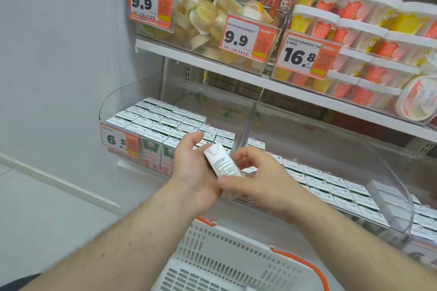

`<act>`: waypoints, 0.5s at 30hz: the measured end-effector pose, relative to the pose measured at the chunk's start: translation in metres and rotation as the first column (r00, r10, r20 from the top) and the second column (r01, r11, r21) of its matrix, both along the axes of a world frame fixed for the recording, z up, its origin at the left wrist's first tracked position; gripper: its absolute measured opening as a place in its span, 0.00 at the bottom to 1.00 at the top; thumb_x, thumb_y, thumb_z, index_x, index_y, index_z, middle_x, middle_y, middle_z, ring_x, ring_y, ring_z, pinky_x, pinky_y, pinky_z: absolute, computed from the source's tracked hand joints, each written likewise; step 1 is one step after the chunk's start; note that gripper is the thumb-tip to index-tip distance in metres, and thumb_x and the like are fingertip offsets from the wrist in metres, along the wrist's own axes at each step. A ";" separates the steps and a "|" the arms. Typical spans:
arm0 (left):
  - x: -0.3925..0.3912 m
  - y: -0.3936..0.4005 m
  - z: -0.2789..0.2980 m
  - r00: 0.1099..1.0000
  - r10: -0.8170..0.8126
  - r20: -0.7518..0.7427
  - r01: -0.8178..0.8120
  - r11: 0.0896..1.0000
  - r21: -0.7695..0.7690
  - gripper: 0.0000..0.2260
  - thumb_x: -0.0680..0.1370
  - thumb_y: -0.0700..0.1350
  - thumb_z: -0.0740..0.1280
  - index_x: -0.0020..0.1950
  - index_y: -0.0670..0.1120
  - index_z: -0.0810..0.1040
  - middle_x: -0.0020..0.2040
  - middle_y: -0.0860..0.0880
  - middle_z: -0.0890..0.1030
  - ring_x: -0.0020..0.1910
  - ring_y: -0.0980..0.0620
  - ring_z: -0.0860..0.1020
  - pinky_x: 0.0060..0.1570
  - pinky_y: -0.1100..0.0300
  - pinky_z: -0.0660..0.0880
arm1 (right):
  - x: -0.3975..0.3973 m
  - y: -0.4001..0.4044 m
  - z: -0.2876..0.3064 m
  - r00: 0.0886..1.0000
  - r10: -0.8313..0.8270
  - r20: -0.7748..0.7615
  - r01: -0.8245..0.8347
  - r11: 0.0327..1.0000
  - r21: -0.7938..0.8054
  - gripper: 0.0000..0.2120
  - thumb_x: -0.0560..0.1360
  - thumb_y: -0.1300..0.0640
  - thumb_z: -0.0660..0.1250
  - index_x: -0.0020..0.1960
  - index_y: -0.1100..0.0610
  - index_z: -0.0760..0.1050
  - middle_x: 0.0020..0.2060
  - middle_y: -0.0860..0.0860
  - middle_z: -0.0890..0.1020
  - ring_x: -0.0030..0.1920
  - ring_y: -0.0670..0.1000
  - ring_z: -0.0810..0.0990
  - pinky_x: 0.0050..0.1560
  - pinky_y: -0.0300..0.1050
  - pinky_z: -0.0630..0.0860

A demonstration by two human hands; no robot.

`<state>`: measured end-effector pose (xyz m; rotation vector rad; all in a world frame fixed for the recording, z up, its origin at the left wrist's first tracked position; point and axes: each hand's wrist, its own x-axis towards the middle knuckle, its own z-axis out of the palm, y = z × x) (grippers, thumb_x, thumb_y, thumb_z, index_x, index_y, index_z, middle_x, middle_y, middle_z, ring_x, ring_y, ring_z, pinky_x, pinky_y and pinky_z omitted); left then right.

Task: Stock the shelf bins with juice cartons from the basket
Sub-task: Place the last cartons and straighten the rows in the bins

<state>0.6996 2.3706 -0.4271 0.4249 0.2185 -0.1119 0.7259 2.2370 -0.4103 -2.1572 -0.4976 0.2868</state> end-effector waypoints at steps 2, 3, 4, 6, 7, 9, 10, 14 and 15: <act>-0.005 0.000 0.005 0.998 0.058 0.007 -0.059 0.994 0.088 0.16 0.76 0.54 0.58 0.55 0.42 0.67 0.55 0.36 0.75 0.56 0.31 0.78 0.47 0.43 0.75 | 0.000 0.001 -0.006 1.000 -0.017 -0.014 0.018 0.999 0.044 0.23 0.53 0.52 0.77 0.47 0.54 0.77 0.43 0.50 0.83 0.37 0.51 0.80 0.36 0.47 0.77; -0.007 0.001 0.006 0.996 0.084 0.029 -0.088 0.987 0.134 0.14 0.77 0.52 0.58 0.54 0.42 0.68 0.52 0.38 0.75 0.54 0.33 0.79 0.47 0.44 0.74 | 0.002 0.001 -0.008 0.995 -0.011 -0.096 0.027 0.987 0.160 0.22 0.54 0.58 0.76 0.47 0.57 0.77 0.43 0.55 0.83 0.37 0.54 0.80 0.36 0.48 0.77; -0.009 0.002 0.007 0.993 0.099 0.070 -0.110 0.977 0.183 0.13 0.77 0.51 0.58 0.51 0.42 0.71 0.47 0.40 0.76 0.48 0.37 0.79 0.45 0.47 0.73 | 0.004 0.000 -0.009 0.977 0.020 -0.210 0.046 0.951 0.307 0.22 0.55 0.63 0.73 0.49 0.60 0.76 0.43 0.60 0.83 0.38 0.56 0.80 0.37 0.48 0.78; -0.012 0.005 0.007 0.988 0.086 0.128 -0.128 0.921 0.368 0.13 0.73 0.50 0.60 0.46 0.43 0.80 0.39 0.42 0.78 0.38 0.44 0.77 0.38 0.53 0.71 | 0.008 -0.001 -0.009 0.915 0.117 -0.387 0.121 0.834 0.539 0.25 0.58 0.67 0.67 0.56 0.66 0.74 0.46 0.66 0.83 0.40 0.60 0.80 0.39 0.50 0.80; -0.012 0.006 0.006 0.988 0.060 0.142 -0.122 0.867 0.483 0.15 0.69 0.50 0.63 0.49 0.43 0.81 0.39 0.43 0.80 0.37 0.46 0.76 0.38 0.53 0.69 | 0.008 -0.001 -0.009 0.898 0.149 -0.415 0.142 0.794 0.592 0.27 0.58 0.68 0.65 0.58 0.67 0.73 0.45 0.66 0.83 0.40 0.60 0.81 0.38 0.49 0.80; -0.012 0.005 0.001 0.990 0.006 0.140 -0.096 0.755 0.649 0.26 0.61 0.45 0.66 0.59 0.45 0.78 0.43 0.45 0.82 0.40 0.47 0.76 0.41 0.52 0.69 | 0.009 0.001 -0.008 0.900 0.169 -0.402 0.149 0.748 0.647 0.28 0.58 0.70 0.63 0.59 0.67 0.73 0.43 0.62 0.83 0.37 0.57 0.81 0.34 0.46 0.78; -0.013 0.003 -0.002 0.992 -0.013 0.129 -0.083 0.701 0.708 0.28 0.59 0.42 0.66 0.59 0.48 0.77 0.45 0.46 0.83 0.41 0.48 0.77 0.42 0.51 0.70 | 0.010 0.003 -0.009 0.910 0.164 -0.382 0.144 0.738 0.659 0.27 0.57 0.70 0.63 0.58 0.67 0.73 0.42 0.62 0.83 0.36 0.56 0.80 0.34 0.45 0.77; -0.019 -0.003 -0.013 0.968 -0.028 0.250 -0.207 0.480 0.853 0.23 0.64 0.30 0.69 0.53 0.50 0.73 0.42 0.51 0.81 0.37 0.58 0.79 0.38 0.61 0.75 | 0.009 0.008 -0.012 0.950 0.154 -0.272 0.063 0.758 0.649 0.23 0.56 0.74 0.65 0.52 0.66 0.73 0.42 0.63 0.83 0.36 0.57 0.82 0.38 0.47 0.78; -0.020 -0.003 -0.012 0.956 -0.009 0.292 -0.256 0.458 0.852 0.23 0.66 0.27 0.69 0.53 0.50 0.72 0.41 0.53 0.81 0.36 0.60 0.80 0.37 0.64 0.75 | 0.008 0.009 -0.012 0.958 0.163 -0.236 0.026 0.772 0.636 0.23 0.57 0.74 0.66 0.51 0.65 0.73 0.43 0.62 0.84 0.37 0.57 0.83 0.39 0.48 0.80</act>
